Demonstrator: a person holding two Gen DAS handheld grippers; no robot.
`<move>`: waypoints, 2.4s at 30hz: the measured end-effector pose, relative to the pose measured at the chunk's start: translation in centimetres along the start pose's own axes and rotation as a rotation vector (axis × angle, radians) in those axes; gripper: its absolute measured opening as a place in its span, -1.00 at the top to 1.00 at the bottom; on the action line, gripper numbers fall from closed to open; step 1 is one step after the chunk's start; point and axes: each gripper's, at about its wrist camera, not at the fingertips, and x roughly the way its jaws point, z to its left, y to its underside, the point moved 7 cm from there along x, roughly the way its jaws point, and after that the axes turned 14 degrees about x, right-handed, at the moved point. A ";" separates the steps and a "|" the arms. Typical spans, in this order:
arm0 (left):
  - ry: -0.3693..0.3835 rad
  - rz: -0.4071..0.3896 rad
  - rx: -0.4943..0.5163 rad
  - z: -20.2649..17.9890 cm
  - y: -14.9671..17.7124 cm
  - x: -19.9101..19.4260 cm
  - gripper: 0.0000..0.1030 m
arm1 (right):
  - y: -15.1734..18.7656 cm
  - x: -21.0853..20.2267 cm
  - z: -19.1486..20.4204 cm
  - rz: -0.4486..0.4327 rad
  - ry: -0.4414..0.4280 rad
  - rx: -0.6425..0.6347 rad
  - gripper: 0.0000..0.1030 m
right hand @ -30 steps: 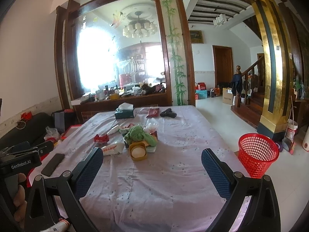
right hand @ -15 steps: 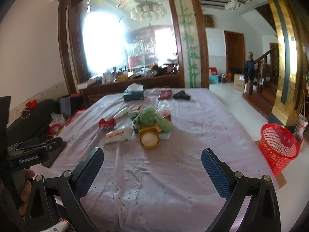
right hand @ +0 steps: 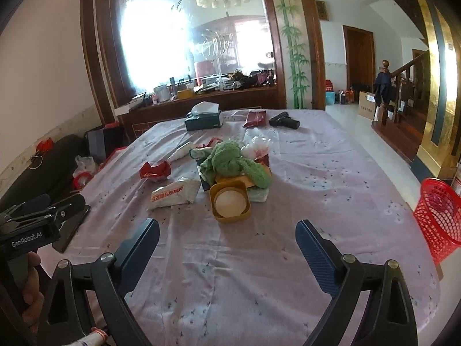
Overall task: Collect trash
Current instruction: 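Grasp the white plastic bag with the left tool while the right tool grasps the yellow container, then carry the white bag and yellow container to the red basket and release both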
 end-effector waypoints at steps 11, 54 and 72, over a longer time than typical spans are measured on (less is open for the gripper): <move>0.146 0.081 0.109 -1.4 -2.1 10.0 -0.99 | -0.2 8.5 -0.6 0.141 0.002 0.048 -0.84; 0.346 -0.069 0.188 -17.8 -7.8 -2.0 0.70 | -6.1 -8.1 -10.8 -0.106 0.009 0.194 -0.38; 0.598 -0.215 0.340 -33.4 -13.4 -10.3 0.70 | -10.9 -21.7 -23.0 -0.389 0.199 0.293 -0.38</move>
